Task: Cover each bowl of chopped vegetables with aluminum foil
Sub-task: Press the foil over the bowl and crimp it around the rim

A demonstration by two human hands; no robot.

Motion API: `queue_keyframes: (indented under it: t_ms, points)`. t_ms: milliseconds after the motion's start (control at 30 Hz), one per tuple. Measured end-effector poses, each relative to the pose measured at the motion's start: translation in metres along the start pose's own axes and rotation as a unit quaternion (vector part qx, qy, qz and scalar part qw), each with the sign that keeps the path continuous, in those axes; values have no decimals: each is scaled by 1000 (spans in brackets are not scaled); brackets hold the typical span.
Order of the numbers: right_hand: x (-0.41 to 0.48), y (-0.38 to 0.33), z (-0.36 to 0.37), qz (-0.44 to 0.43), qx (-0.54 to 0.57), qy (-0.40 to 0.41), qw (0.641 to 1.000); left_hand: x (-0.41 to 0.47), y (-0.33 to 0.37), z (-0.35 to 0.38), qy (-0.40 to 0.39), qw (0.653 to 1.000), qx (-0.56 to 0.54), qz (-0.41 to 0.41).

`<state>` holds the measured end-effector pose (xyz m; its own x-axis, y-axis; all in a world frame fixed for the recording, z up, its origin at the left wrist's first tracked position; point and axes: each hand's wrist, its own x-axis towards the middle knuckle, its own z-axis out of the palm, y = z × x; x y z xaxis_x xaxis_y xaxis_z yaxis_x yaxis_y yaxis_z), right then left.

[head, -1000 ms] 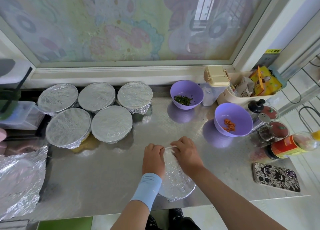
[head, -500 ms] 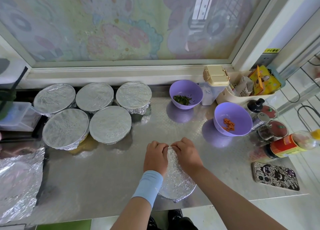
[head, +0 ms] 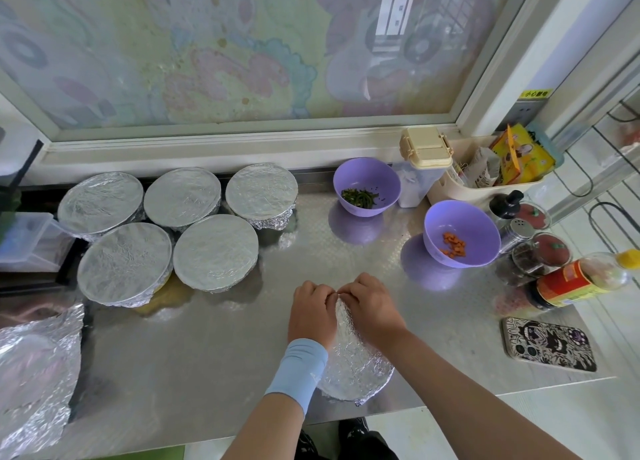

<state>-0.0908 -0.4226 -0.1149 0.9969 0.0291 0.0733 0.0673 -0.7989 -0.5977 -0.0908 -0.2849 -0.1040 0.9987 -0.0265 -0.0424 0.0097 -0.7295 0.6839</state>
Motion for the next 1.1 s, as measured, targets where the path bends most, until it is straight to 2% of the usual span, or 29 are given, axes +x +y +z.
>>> queue_keyframes:
  t_ms: [133, 267, 500, 700, 967, 1033, 1100]
  points:
    - [-3, 1, -1, -2, -16, 36, 999, -8, -3, -2, 25, 999, -1, -31]
    - [-6, -1, 1, -22, -13, 46, 999, -11, -1, 0, 37, 999, -1, -3]
    - [0, 0, 1, -22, -1, 23, 1000, -5, -2, 3, 0, 1000, -25, 6]
    - [-2, 4, -3, -28, 15, 1, 999, -8, -5, 7, 16, 1000, 12, 23]
    - [11, 0, -6, 5, 46, -30, 998, 11, -5, -3, 6, 1000, 11, -5]
    - [9, -4, -5, 28, 33, -50, 998, 22, -7, -7, 0, 999, 37, 23]
    - [3, -7, -3, 14, -13, -57, 998, 21, -6, -6, -23, 993, 63, 93]
